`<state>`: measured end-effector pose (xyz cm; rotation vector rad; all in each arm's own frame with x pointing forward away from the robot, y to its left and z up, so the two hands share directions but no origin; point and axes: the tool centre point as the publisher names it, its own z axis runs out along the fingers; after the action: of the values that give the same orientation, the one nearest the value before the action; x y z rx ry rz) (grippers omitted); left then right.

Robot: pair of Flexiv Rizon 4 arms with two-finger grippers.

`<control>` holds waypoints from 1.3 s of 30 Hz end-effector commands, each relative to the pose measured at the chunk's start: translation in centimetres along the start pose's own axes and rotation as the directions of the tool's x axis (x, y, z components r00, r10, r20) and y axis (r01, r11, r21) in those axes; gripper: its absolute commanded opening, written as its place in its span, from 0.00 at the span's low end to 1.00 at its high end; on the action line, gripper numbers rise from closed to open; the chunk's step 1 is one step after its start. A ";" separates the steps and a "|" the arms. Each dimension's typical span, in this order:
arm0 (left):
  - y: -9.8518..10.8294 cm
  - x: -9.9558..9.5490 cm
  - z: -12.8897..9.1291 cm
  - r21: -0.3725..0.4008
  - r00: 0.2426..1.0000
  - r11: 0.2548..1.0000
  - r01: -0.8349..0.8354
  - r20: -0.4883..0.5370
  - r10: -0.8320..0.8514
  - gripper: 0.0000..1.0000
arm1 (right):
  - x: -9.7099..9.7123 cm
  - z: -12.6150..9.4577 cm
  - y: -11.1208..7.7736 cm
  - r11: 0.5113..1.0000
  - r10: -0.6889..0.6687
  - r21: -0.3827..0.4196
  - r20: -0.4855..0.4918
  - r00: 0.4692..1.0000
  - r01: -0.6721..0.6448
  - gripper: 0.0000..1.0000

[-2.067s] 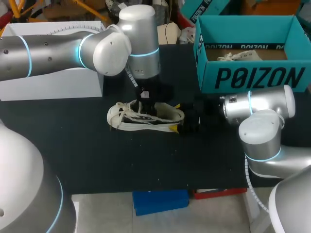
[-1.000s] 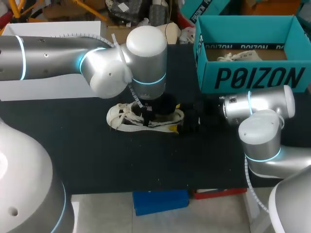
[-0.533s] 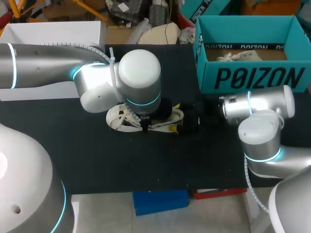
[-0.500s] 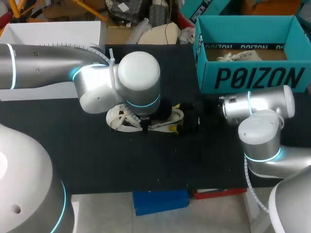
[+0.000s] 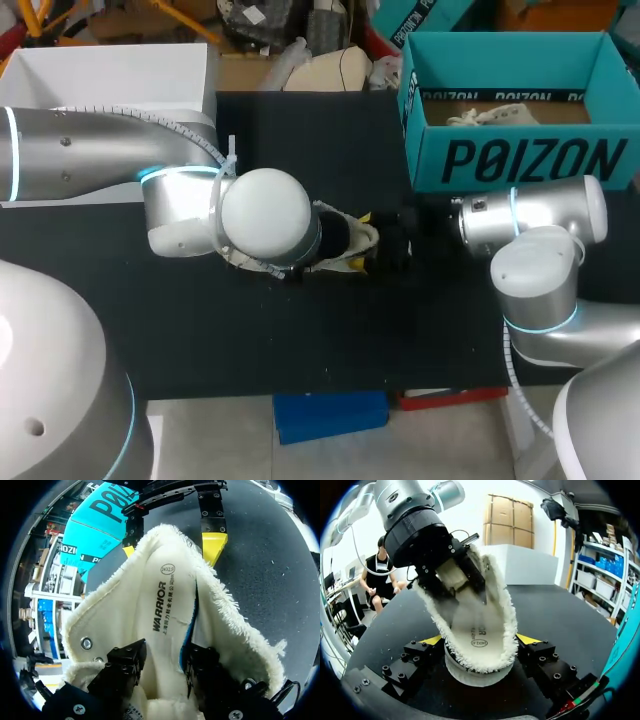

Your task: Take the shoe out of the shoebox, open the shoe tongue, remove and reinsert the insole, then place the shoe into the shoebox

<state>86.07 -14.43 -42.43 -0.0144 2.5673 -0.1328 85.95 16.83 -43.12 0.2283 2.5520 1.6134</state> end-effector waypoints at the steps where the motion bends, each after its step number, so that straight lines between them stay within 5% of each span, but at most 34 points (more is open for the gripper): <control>1: 0.4 0.9 9.0 0.010 0.993 1.000 0.001 0.114 -0.002 0.38 | -0.1 0.1 -0.3 1.000 0.002 0.000 0.001 1.000 -0.002 0.00; 3: 0.3 0.9 9.1 0.008 0.995 1.000 -0.005 0.096 0.004 0.25 | -0.1 0.1 -0.3 1.000 0.002 0.000 0.001 1.000 -0.002 0.00; 5: 0.1 0.9 9.1 -0.006 0.996 1.000 -0.028 0.085 0.029 0.00 | -0.1 0.1 -0.3 1.000 0.002 0.000 0.001 1.000 -0.002 0.00; 11: 0.1 0.5 7.7 -0.038 0.998 0.998 -0.052 0.026 0.053 0.00 | -0.1 0.1 -0.3 1.000 0.002 0.000 0.001 1.000 -0.002 0.00; 21: -0.4 -2.4 1.1 -0.017 0.975 0.994 -0.108 -0.196 0.103 0.00 | -0.1 0.1 -0.3 1.000 0.002 0.000 0.001 1.000 -0.002 0.00; 39: -0.8 -3.6 -1.6 0.097 0.889 0.988 -0.120 -0.433 0.151 0.00 | -0.1 0.1 -0.3 1.000 0.002 0.000 0.001 1.000 -0.002 0.00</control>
<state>87.73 -15.56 -39.70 0.2321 2.9569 -0.1594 86.14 16.62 -43.10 0.2334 2.5519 1.6134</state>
